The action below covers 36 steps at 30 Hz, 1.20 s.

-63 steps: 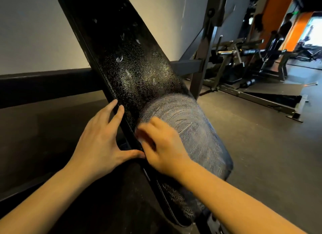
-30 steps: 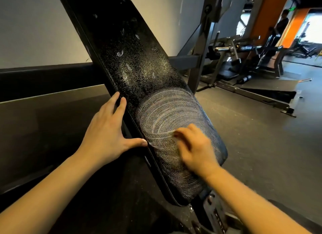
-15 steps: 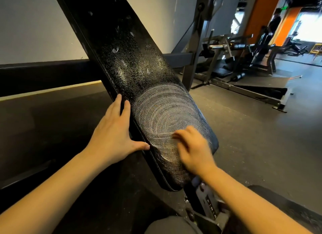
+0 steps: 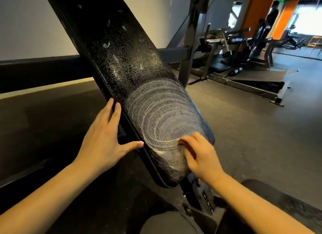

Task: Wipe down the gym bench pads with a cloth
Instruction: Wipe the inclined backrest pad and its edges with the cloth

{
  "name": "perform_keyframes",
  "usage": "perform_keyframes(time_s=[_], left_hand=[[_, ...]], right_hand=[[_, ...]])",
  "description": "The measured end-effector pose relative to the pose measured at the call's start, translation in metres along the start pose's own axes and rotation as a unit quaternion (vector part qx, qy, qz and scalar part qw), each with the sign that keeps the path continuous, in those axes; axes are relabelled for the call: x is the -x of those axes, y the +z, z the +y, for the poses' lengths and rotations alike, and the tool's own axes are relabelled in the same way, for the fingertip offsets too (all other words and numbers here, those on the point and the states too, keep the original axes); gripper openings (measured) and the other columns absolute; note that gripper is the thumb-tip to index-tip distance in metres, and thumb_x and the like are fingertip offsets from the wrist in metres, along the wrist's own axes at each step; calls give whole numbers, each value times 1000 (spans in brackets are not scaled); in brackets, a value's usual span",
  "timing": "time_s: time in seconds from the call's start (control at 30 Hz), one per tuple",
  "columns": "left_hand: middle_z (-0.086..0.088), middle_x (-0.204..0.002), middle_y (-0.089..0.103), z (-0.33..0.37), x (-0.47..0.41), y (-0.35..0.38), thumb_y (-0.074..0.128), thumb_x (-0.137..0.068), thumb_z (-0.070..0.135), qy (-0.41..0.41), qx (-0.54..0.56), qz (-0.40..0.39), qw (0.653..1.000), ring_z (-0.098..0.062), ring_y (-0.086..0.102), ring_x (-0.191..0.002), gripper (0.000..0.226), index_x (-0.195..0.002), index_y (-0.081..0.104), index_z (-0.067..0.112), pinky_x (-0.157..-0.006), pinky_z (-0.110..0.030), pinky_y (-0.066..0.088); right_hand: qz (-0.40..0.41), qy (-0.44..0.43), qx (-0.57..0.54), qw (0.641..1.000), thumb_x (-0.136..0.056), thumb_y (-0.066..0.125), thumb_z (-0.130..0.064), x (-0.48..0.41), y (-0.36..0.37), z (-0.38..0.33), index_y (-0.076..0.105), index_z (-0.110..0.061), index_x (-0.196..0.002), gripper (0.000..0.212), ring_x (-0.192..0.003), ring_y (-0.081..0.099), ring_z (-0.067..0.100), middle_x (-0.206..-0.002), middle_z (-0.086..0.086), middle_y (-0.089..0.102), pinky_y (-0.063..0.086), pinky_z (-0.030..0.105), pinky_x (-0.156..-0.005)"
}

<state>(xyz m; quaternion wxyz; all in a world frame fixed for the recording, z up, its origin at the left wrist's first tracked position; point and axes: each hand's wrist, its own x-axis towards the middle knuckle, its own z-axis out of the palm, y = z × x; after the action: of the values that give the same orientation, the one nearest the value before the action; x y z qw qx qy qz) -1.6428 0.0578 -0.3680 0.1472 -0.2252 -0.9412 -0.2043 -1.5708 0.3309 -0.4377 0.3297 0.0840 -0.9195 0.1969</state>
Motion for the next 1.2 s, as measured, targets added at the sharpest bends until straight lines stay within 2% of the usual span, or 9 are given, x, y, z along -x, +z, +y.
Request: perform_keyframes(time_s=[0.1, 0.17, 0.4, 0.63, 0.73, 0.87, 1.07, 1.13, 1.2], left_hand=[[-3, -171, -10, 0, -2, 0, 54, -54, 90, 13, -11, -14, 1000, -23, 2, -157, 142, -163, 2, 15, -124, -36, 8], [-5, -171, -12, 2, -2, 0, 54, -50, 92, 13, -18, -16, 1000, -24, 1, -157, 148, -163, 0, 14, -124, -36, 6], [-8, -171, -8, 1, -4, 4, 58, -50, 89, 4, -25, -9, 1000, -27, 3, -157, 147, -163, 3, 12, -126, -39, 9], [-7, -171, -12, 1, -2, 5, 58, -50, 90, 7, -19, -17, 1000, -28, 0, -157, 149, -163, -1, 14, -126, -43, 9], [-4, -170, -15, -3, -2, 5, 55, -50, 97, 12, -15, -27, 999, -27, -2, -158, 151, -163, -4, 15, -126, -43, 9], [-1, -168, -23, -1, 5, 8, 52, -46, 102, 18, -3, -39, 999, -20, -10, -157, 157, -161, -12, 18, -123, -35, 0], [-1, -167, -28, 7, 12, 23, 58, -46, 93, 13, 5, -28, 1000, -21, -10, -157, 156, -160, -18, 18, -122, -34, 0], [-1, -168, -25, 5, 12, 24, 58, -45, 94, 8, 8, -23, 1000, -21, -9, -157, 156, -161, -14, 18, -124, -36, 2], [-5, -170, -18, 4, 12, 24, 58, -44, 100, 10, -3, -15, 1000, -24, -4, -157, 159, -162, -7, 15, -124, -38, 5]], right_hand=[[77, 210, 71, 972, -96, 58, -20, -42, -1, 57, 67, -12, -103, 14, -95, 62, 36, -101, 11, 60, 48, 41, -77], [104, 247, 61, 962, -98, 58, -20, -80, 13, 40, 66, -11, -104, 14, -98, 60, 35, -105, 12, 61, 46, 40, -81], [-41, -89, -76, 992, -96, 57, -17, 0, 18, -60, 67, -4, -108, 20, -82, 54, 28, -92, 10, 55, 44, 34, -74], [108, 268, 59, 956, -97, 58, -16, -47, 3, 55, 67, -10, -107, 15, -100, 60, 34, -106, 11, 61, 44, 37, -81], [95, 123, -18, 988, -94, 61, -12, -54, 25, -23, 66, -10, -102, 10, -92, 55, 22, -98, 5, 59, 47, 36, -83], [-62, -94, -52, 992, -92, 62, -15, 16, 8, -38, 64, -6, -110, 20, -82, 54, 27, -91, 9, 54, 44, 34, -73], [105, 252, 67, 960, -96, 56, -21, -45, 6, 60, 64, -11, -104, 15, -98, 59, 36, -103, 10, 57, 49, 47, -82], [112, 221, 32, 968, -96, 58, -17, -60, 25, 13, 63, -10, -105, 13, -96, 56, 29, -102, 9, 57, 48, 47, -84], [38, 50, -38, 997, -93, 58, -14, -38, 31, -44, 64, -9, -104, 13, -89, 52, 27, -97, 9, 56, 45, 41, -79]])
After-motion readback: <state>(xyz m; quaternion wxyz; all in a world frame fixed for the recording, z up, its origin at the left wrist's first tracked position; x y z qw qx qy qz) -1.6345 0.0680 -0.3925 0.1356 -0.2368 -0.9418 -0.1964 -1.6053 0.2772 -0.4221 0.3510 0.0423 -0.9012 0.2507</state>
